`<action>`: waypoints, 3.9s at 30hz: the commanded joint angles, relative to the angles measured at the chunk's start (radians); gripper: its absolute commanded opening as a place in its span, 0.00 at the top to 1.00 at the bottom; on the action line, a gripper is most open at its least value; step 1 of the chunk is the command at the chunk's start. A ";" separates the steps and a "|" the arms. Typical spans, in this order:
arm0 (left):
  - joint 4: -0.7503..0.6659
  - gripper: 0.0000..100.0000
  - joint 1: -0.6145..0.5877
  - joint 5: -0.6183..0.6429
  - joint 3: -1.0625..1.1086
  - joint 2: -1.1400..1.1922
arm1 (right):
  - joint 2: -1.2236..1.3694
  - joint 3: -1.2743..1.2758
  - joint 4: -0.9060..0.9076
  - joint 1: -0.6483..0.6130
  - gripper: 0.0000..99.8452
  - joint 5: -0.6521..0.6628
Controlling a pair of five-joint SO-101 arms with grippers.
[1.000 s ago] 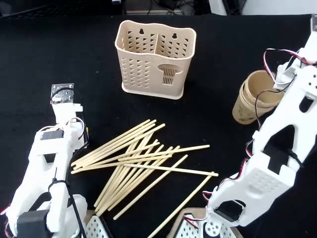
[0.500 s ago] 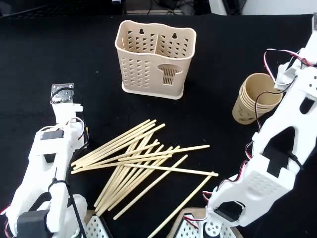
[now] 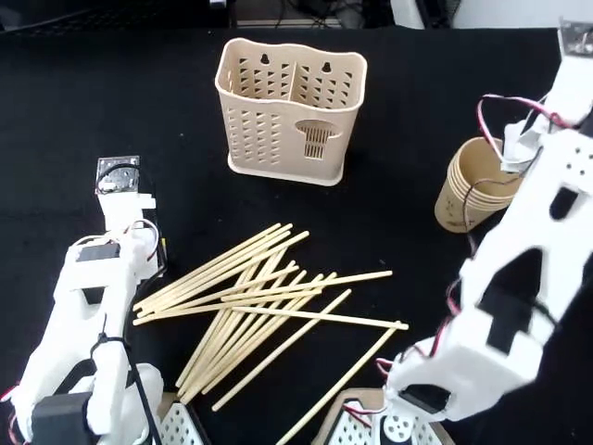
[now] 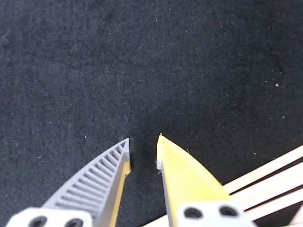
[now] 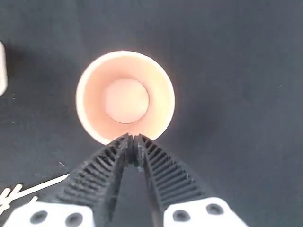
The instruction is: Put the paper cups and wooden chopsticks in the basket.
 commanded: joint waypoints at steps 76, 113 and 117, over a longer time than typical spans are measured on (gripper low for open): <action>0.470 0.89 0.010 -0.106 -0.725 -0.017 | 0.236 0.151 -0.397 0.017 0.99 0.215; 0.888 0.83 0.343 -0.051 -2.577 1.284 | -0.117 0.136 -0.144 -0.046 0.99 0.092; 0.939 0.90 0.343 -0.051 -2.577 1.286 | -0.117 0.136 -0.144 -0.046 0.99 0.092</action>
